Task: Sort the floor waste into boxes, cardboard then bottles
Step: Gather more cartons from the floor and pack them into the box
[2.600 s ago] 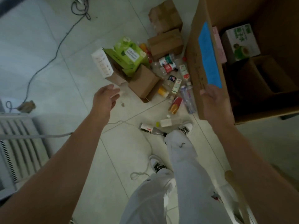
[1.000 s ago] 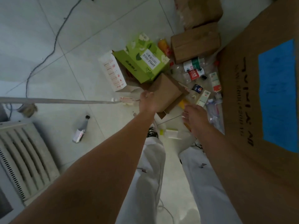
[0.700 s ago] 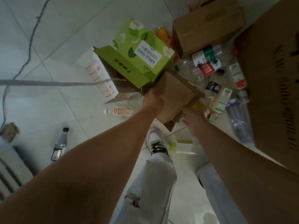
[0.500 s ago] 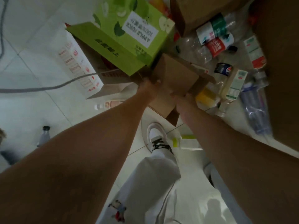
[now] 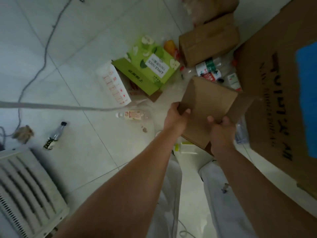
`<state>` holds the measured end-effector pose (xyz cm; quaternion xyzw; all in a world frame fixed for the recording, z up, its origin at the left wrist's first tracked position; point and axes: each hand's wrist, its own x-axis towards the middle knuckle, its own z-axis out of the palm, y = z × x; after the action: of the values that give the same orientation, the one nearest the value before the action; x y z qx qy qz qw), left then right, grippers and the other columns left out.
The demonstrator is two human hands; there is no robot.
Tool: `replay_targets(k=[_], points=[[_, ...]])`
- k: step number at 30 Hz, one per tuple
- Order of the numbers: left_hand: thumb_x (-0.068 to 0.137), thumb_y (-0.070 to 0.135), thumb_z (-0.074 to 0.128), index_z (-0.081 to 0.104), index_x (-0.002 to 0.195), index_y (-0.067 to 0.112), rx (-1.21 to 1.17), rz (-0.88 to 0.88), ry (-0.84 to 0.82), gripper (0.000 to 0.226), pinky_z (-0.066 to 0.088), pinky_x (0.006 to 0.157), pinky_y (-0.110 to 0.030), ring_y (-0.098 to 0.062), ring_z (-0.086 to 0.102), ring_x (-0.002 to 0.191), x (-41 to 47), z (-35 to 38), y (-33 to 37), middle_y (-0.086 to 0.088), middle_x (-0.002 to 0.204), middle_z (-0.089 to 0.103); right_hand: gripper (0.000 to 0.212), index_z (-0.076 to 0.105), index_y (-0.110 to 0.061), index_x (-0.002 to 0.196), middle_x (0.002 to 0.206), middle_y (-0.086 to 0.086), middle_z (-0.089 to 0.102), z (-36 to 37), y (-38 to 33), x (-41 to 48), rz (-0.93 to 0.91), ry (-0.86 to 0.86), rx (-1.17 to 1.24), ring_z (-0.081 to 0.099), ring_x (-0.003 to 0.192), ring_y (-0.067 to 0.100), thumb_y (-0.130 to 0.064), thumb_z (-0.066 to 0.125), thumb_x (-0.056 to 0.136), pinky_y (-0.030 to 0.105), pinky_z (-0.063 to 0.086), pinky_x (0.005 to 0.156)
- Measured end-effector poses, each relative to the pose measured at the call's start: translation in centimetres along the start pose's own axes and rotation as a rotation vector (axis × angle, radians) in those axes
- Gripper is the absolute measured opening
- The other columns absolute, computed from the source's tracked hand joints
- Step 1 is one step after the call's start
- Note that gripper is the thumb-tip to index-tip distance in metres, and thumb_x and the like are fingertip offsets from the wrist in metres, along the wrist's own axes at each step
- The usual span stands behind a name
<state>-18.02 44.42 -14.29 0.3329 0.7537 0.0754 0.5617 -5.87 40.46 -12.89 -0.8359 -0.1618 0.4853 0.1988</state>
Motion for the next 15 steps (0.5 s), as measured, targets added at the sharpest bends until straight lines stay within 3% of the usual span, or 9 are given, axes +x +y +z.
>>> replay_targets(k=[4,8,11,13,15], points=[[0.093,0.029,0.061,0.049,0.131,0.016,-0.154,0.13,0.018,0.042,0.049,0.086,-0.03,-0.02,0.062,0.106,-4.9,-1.1,6.1,0.001,0.115,0.064,0.015,0.058,-0.017,0.095,0.098,0.014,0.067,-6.2,-8.3,-4.3,-0.173,0.035,-0.054,0.062,0.095,0.035,-0.029,0.065,0.089,0.049,0.051,0.083],[0.097,0.011,0.056,0.053,0.118,0.006,-0.418,0.321,0.016,0.023,0.053,0.075,-0.028,-0.009,0.066,0.085,-8.6,-2.0,13.5,-0.005,0.105,0.067,0.029,0.058,-0.009,0.117,0.108,0.019,0.067,-11.8,-15.8,-6.8,-0.329,0.025,-0.045,0.061,0.105,0.036,-0.024,0.062,0.093,0.042,0.048,0.086],[0.099,0.011,0.053,0.055,0.116,0.005,-0.404,0.474,0.094,0.018,0.052,0.07,-0.018,-0.001,0.066,0.081,-11.0,-2.4,19.8,-0.004,0.102,0.068,0.025,0.059,-0.008,0.112,0.108,0.018,0.069,-15.9,-20.8,-8.1,-0.46,0.049,0.012,0.06,0.106,0.034,-0.023,0.063,0.092,0.035,0.044,0.082],[0.099,0.016,0.054,0.057,0.118,0.006,-0.37,0.578,0.143,0.022,0.05,0.073,-0.016,0.002,0.064,0.084,-12.6,-2.0,24.0,0.001,0.103,0.068,0.021,0.06,-0.008,0.11,0.104,0.012,0.071,-19.3,-23.5,-8.6,-0.503,0.072,0.093,0.06,0.107,0.031,-0.018,0.063,0.092,0.032,0.043,0.082],[0.099,0.02,0.054,0.057,0.123,0.008,-0.327,0.685,0.14,0.027,0.049,0.076,-0.014,0.003,0.063,0.091,-14.5,-0.7,28.2,0.005,0.107,0.067,0.02,0.06,-0.012,0.112,0.087,-0.012,0.069,-23.2,-25.4,-8.7,-0.537,0.105,0.171,0.059,0.107,0.023,-0.012,0.061,0.091,0.028,0.044,0.086]])
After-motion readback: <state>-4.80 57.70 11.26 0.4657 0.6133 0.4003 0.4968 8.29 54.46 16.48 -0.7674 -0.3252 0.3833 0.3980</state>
